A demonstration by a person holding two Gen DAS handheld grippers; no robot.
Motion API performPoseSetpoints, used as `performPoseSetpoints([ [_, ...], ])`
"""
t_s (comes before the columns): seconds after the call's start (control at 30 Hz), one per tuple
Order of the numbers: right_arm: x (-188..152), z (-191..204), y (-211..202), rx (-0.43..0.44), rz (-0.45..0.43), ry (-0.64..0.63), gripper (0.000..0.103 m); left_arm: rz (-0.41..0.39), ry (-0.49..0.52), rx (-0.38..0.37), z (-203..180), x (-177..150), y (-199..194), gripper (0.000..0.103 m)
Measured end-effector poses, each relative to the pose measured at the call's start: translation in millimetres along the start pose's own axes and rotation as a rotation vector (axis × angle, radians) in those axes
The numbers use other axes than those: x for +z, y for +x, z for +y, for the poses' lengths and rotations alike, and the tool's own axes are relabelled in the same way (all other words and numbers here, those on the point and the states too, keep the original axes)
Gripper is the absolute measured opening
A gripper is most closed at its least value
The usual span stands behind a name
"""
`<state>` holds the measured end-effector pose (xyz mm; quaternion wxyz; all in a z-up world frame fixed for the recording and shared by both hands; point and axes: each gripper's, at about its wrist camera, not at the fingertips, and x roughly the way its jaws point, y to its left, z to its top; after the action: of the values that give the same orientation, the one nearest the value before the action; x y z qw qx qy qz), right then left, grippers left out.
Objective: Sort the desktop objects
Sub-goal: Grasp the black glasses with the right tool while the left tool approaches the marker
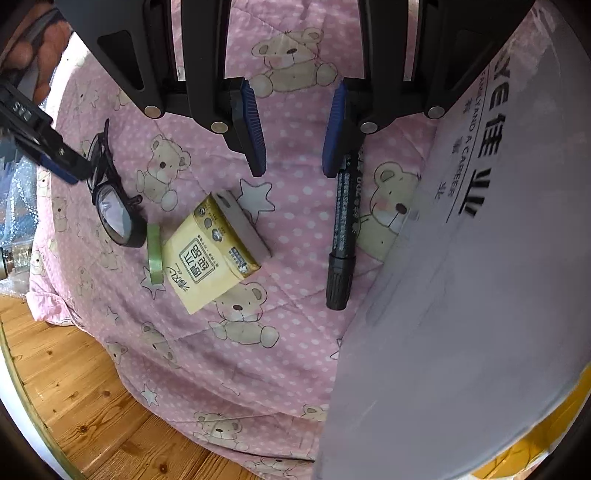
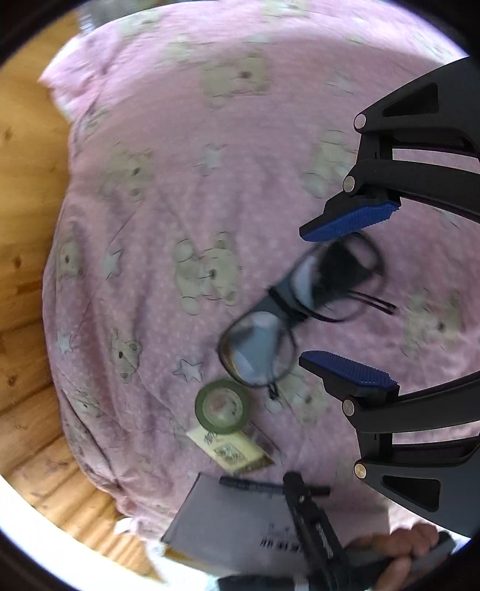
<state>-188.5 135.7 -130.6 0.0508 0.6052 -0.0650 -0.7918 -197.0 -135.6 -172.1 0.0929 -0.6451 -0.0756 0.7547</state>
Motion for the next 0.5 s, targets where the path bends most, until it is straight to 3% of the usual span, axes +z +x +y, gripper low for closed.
performPoseSetpoints([
  [0.1, 7, 0, 17, 0.011, 0.024, -0.069, 0.07, -0.009, 0.016, 0.01, -4, 3, 2, 0.039],
  [0.23, 5, -1, 22, 0.05, 0.033, -0.079, 0.066, -0.03, 0.037, 0.03, -9, 2, 4, 0.039],
  [0.27, 4, -1, 22, 0.068, 0.043, -0.064, 0.054, -0.035, 0.042, 0.014, -9, 2, 3, 0.035],
  [0.3, 2, -2, 23, 0.056, 0.059, -0.058, 0.048, -0.035, 0.049, -0.009, -9, 2, 2, 0.014],
  [0.33, -1, -2, 23, 0.062, 0.07, -0.044, 0.048, -0.03, 0.053, -0.037, -9, 2, 2, 0.007],
  [0.4, -8, -7, 20, 0.121, 0.1, 0.022, 0.044, -0.033, 0.05, -0.104, -9, -1, -4, 0.007],
  [0.5, -22, -12, 17, 0.22, 0.137, 0.117, 0.041, -0.052, 0.041, -0.09, -3, -5, -15, 0.007],
])
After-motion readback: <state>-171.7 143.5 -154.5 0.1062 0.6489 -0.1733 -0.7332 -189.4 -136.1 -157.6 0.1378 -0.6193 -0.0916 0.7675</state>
